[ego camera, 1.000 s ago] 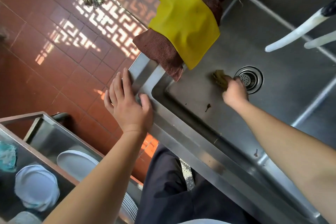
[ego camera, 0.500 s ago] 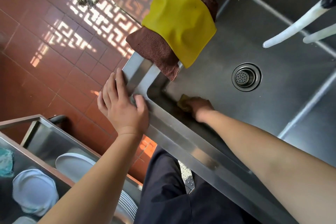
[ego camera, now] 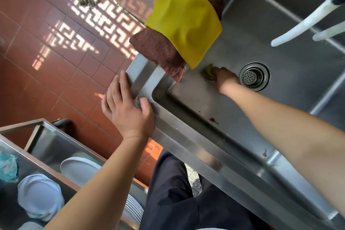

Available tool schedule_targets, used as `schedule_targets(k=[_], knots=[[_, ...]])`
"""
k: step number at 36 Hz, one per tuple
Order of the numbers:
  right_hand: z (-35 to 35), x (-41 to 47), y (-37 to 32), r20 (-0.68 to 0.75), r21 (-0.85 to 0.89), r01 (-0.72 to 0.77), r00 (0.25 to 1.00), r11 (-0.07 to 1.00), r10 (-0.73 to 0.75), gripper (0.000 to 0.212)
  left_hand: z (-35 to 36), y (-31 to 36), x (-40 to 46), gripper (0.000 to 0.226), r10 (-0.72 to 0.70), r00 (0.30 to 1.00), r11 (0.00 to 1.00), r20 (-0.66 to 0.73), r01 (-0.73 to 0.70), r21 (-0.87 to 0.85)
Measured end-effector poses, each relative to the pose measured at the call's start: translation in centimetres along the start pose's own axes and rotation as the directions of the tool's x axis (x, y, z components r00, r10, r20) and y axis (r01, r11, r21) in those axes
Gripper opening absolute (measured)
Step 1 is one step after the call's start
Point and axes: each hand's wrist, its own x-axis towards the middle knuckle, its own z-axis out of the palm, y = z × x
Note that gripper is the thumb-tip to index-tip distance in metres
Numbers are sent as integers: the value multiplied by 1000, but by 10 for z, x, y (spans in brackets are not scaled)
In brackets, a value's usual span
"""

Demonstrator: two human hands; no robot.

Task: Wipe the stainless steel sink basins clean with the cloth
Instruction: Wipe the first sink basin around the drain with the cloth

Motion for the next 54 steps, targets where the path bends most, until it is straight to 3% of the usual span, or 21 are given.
schedule_targets(k=[5,12,19,23,28,32,36,40,44,48,50,51,54], knots=[[44,-18,-31,16,48,-29,999,998,29,52,-1,0,-1,71,6,1000,1000,-6,-6,-7],[82,-38,-66,218,176,34,973,984,-73,47,-2,0,-1,73,-10,1000,1000,21,10,-6],[71,-38,-52,341,271,11,934,963,-106,38,-1,0,0,73,-19,999,1000,38,19,1],[61,-51,-40,404,262,-4,909,965,-106,53,-3,0,-1,73,-27,998,1000,63,26,7],[28,-80,-14,564,300,-61,816,952,-125,59,-5,3,0,73,-38,994,999,102,37,3],[15,-116,8,432,345,-114,900,932,-50,53,-8,3,0,73,-39,989,999,139,40,-5],[9,-161,39,227,430,-250,960,868,164,48,-11,4,1,74,-44,982,999,185,42,13],[6,-205,76,130,614,-350,929,707,347,23,-18,8,0,76,-45,973,999,228,43,10],[-1,-241,102,124,840,-347,870,416,477,25,-29,18,2,74,-50,958,994,283,76,-83],[-14,-268,113,159,963,-244,861,118,484,36,-35,59,-14,57,285,929,933,234,-213,-291],[-24,-280,109,175,984,-147,880,-97,442,34,-36,88,-30,40,427,830,861,359,-253,-441],[-29,-287,106,172,976,-99,893,-193,415,33,-38,105,-37,35,448,750,845,487,-178,-504],[-42,-303,98,128,915,12,939,-404,319,33,-44,154,-60,25,483,414,826,772,78,-559]])
